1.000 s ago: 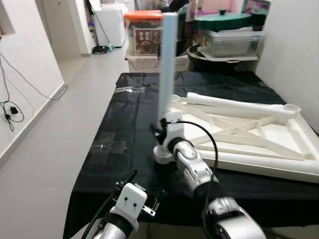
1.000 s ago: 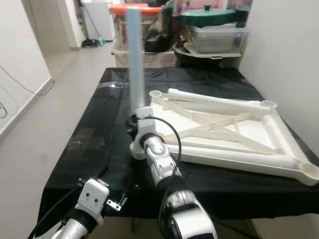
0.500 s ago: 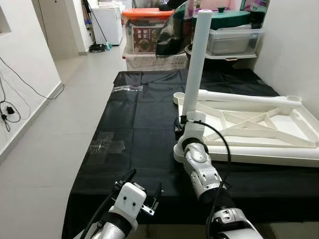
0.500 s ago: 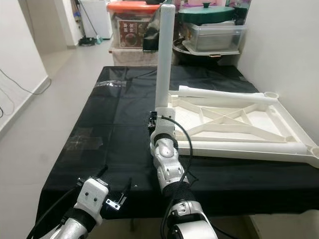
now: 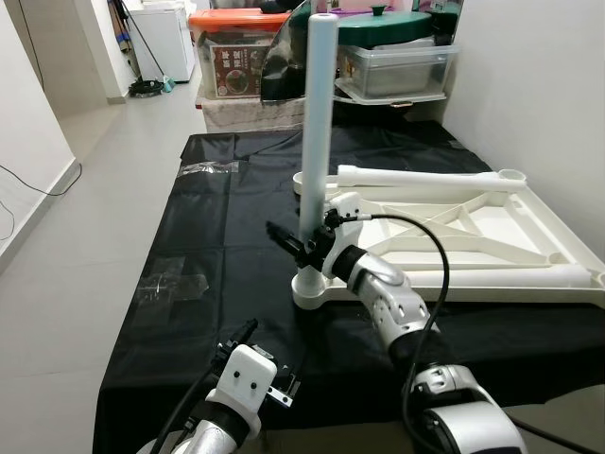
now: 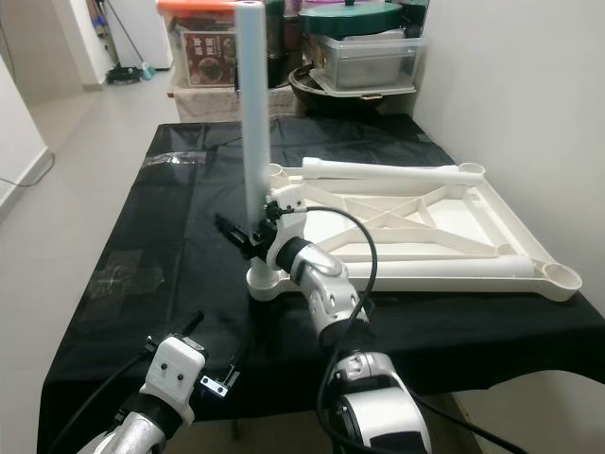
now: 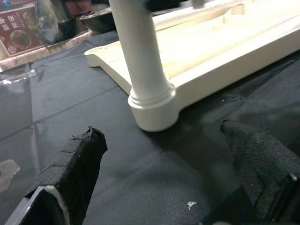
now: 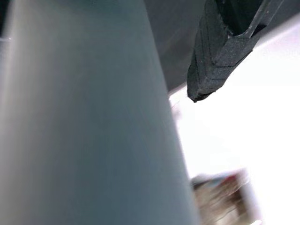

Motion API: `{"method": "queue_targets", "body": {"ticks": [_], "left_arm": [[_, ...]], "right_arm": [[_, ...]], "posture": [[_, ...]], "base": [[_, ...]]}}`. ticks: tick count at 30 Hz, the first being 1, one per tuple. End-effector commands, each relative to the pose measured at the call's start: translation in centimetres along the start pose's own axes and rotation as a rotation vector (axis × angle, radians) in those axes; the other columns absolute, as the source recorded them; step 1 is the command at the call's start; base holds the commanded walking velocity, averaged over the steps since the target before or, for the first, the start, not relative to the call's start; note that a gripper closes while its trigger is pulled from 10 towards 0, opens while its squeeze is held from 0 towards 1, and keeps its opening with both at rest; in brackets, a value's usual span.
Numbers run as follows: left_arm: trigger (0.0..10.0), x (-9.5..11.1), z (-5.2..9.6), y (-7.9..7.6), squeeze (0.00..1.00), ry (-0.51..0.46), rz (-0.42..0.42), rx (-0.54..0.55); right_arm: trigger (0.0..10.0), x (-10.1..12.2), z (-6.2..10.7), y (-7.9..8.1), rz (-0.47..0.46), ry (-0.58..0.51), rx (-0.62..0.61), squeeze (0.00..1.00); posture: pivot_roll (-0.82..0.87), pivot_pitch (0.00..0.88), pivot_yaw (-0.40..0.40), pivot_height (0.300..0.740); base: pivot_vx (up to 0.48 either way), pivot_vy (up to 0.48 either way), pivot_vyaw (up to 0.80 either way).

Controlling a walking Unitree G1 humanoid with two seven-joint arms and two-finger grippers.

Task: Building children table

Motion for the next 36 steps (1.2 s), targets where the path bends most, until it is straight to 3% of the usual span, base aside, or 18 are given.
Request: {"method": "queue_targets", "body": {"ticks": [1,3,9,17,18,22,29,33,34,35,36], "left_arm": [[10.0,-0.4,0.1,-0.1,0.00,0.017,0.008,-0.009],[10.0,-0.4,0.1,-0.1,0.00,0.017,0.008,-0.009],[10.0,-0.3,0.2,-0.2,0.00,0.017,0.007,-0.008],[10.0,-0.2,0.3,-0.2,0.00,0.016,0.008,-0.007],[10.0,-0.2,0.3,-0.2,0.00,0.016,0.009,-0.007],[10.0,-0.2,0.3,-0.3,0.00,0.018,0.011,-0.008],[10.0,-0.3,0.3,-0.2,0.00,0.018,0.011,-0.009],[10.0,-0.3,0.3,-0.2,0.00,0.018,0.010,-0.008],[10.0,-0.3,0.3,-0.2,0.00,0.018,0.010,-0.008],[10.0,-0.3,0.3,-0.3,0.00,0.019,0.010,-0.008],[10.0,-0.3,0.3,-0.3,0.00,0.019,0.010,-0.008]], "right_arm": [[10.0,-1.1,-0.8,2.4,-0.015,0.091,0.212,0.00],[10.0,-1.1,-0.8,2.4,-0.015,0.091,0.212,0.00],[10.0,-2.1,-0.7,4.0,0.020,0.254,0.444,0.00],[10.0,-1.9,-0.8,4.8,0.039,0.298,0.550,0.00],[0.0,-1.9,-0.9,5.2,0.039,0.304,0.575,0.00],[0.0,-1.9,-1.0,5.7,0.023,0.297,0.616,0.00],[0.0,-2.6,-0.8,5.3,0.031,0.253,0.570,0.00],[0.0,-2.6,-1.4,4.2,0.049,0.200,0.430,0.00],[0.0,-2.1,-2.1,2.6,0.062,0.133,0.231,0.00],[0.0,-1.9,-2.2,1.9,0.064,0.106,0.146,0.00],[0.0,-1.9,-2.2,1.9,0.064,0.106,0.146,0.00]], "posture": [[0.02,0.000,-0.012,0.740],[0.02,0.000,-0.012,0.740],[0.03,0.000,-0.016,0.740],[0.04,0.000,-0.014,0.740],[0.04,0.000,-0.013,0.740],[0.04,0.000,-0.013,0.740],[0.04,0.000,-0.013,0.740],[0.04,0.000,-0.013,0.740],[0.03,0.000,-0.016,0.740],[0.03,0.000,-0.016,0.740],[0.03,0.000,-0.016,0.740]], "base": [[0.000,0.000,0.00],[0.000,0.000,0.00],[0.000,0.000,0.00],[0.000,0.000,0.00],[0.000,0.000,0.00],[0.000,0.000,0.00],[0.000,0.000,0.00],[0.000,0.000,0.00],[0.000,0.000,0.00],[0.000,0.000,0.00],[0.000,0.000,0.00]]}}
Point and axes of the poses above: a point about 5 cm out from each wrist's last joint towards the gripper, its own z axis pointing back from the gripper into the wrist, its own x axis along the axis of the wrist's last joint, y = z × x, the point moved 4 cm from there along -z, pointing out of the wrist towards the gripper, and after that the axes turned 8 degrees about -z, right-handed, at the moved point
